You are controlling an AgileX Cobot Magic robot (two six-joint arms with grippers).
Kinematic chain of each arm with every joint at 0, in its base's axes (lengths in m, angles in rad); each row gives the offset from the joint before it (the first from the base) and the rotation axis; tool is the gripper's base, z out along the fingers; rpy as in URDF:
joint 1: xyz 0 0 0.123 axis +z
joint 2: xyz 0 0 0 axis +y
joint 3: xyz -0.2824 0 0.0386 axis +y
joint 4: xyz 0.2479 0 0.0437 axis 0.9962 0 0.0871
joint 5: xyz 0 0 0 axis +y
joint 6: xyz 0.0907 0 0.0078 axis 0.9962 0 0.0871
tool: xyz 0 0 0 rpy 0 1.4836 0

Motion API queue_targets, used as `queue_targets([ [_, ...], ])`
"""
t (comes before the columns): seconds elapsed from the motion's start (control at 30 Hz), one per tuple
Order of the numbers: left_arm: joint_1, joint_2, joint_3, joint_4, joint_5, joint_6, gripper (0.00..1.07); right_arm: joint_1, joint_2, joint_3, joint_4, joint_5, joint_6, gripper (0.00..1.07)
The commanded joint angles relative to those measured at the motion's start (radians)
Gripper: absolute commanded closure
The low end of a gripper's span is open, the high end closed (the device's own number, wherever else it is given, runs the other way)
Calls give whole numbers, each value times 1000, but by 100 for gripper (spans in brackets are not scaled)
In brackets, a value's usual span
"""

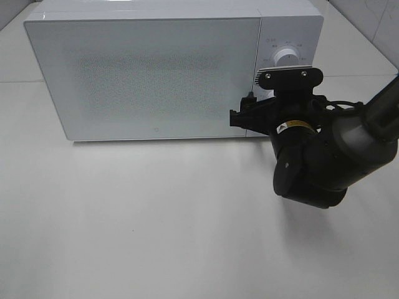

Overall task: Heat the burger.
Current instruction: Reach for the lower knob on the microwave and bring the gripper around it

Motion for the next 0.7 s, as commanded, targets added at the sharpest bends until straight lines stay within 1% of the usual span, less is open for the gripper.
queue_targets([
  [0.03, 2, -15, 0, -8, -11, 2, 9, -15, 19, -8, -14, -30, 19, 31],
  [0.17, 2, -15, 0, -8, -11, 2, 9, -15, 20, -8, -17, -31, 19, 31],
  [0.43, 2, -15, 0, -8, -11, 2, 9, -15, 20, -31, -36, -29, 19, 36],
  [0.5, 2, -15, 0, -8, -11, 2, 9, -15, 20, -31, -33, -33, 15, 40],
  [0.6, 2, -15, 0, -8, -11, 2, 9, -15, 20, -31, -33, -33, 15, 41],
  [0.67, 2, -15, 0, -8, -11, 2, 9, -15, 20, -31, -33, -44, 13, 50],
  [0.7, 2, -15, 0, -8, -11, 2, 9, -15, 20, -31, -33, -44, 13, 50],
])
